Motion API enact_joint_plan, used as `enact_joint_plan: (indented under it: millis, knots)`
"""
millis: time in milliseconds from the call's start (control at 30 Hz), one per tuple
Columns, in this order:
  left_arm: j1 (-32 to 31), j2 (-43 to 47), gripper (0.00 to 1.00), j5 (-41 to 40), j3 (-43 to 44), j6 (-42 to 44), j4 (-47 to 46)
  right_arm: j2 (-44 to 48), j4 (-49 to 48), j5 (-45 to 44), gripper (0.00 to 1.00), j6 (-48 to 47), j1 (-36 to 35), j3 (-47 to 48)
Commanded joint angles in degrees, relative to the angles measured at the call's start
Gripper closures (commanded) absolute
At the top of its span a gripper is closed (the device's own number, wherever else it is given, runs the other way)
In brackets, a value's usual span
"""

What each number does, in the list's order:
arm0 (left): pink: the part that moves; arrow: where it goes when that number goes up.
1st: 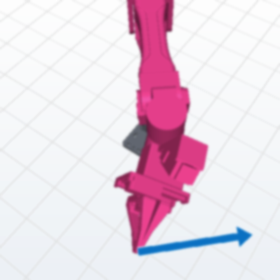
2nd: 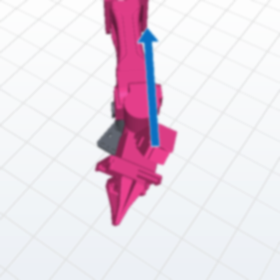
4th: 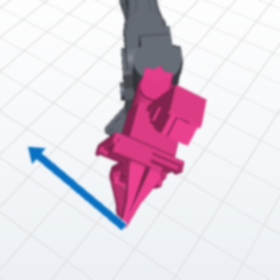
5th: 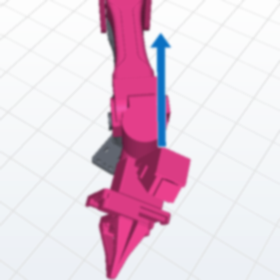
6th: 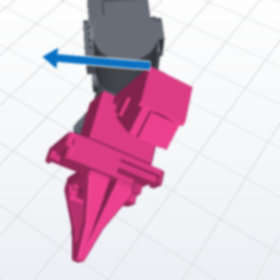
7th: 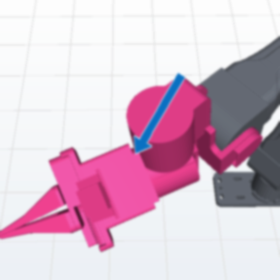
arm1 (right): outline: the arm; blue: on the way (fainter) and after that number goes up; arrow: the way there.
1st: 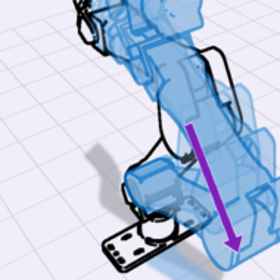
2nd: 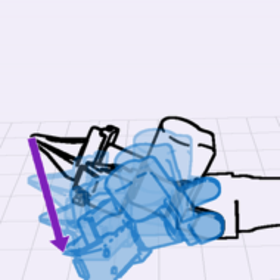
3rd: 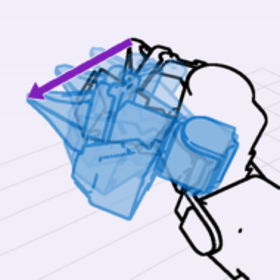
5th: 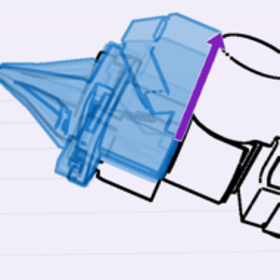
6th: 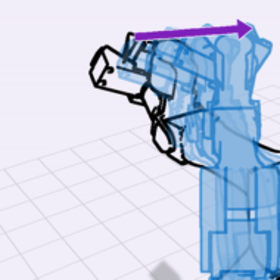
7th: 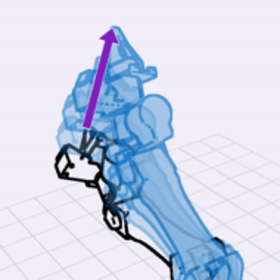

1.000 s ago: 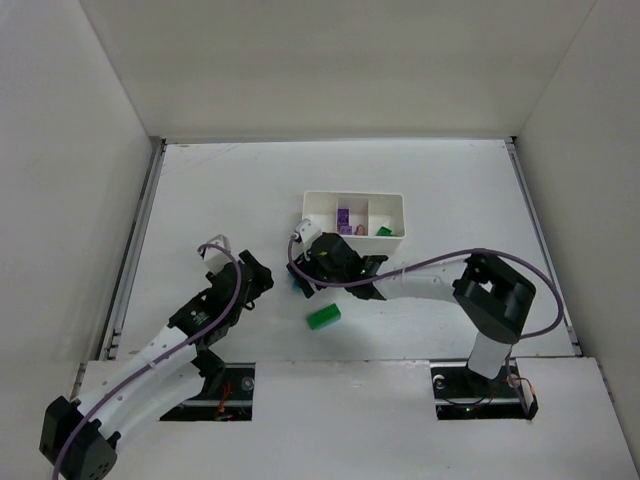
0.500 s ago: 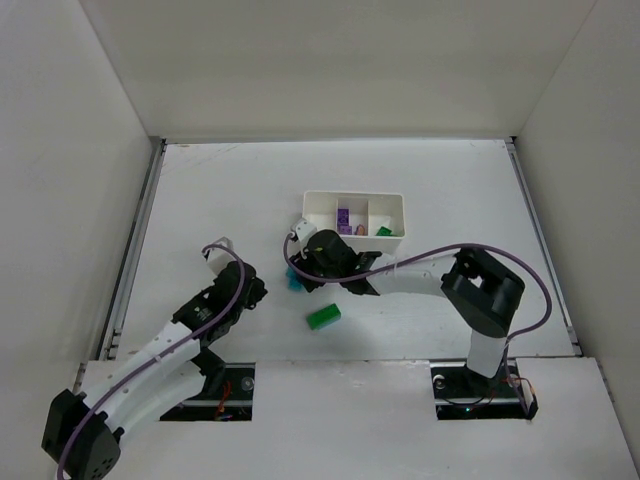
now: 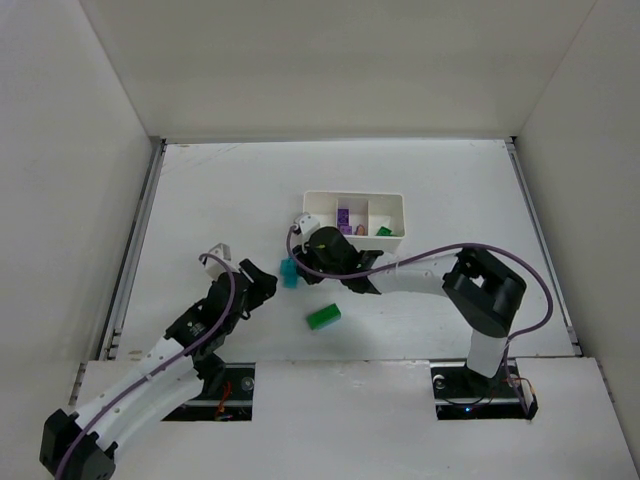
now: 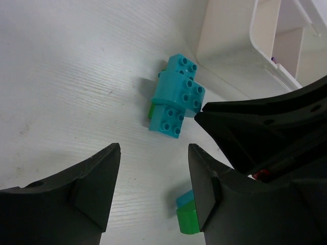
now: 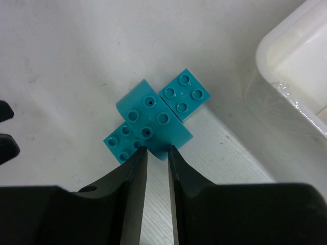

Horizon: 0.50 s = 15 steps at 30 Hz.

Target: Sort the legos into containers by color

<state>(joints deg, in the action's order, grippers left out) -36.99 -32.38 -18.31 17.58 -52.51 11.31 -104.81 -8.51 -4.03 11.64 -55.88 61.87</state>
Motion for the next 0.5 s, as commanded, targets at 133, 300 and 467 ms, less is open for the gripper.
enact_joint_plan:
  millis: [133,300,467]
  knots:
    - [1.2,-1.4,0.49,3.5,-2.6,-2.3,-6.4,2.9,-2.1,-1.6,0.41,-0.7,0.2,-0.2]
    - [2.6,1.7,0.51,2.7,-3.7,-2.6,-6.1,3.8,-1.0,-3.6,0.27,-7.1,-1.6,0.9]
    - [5.2,6.3,0.51,1.8,-4.0,-2.3,-5.8,0.4,5.0,0.9,0.22,-10.9,-1.6,6.9]
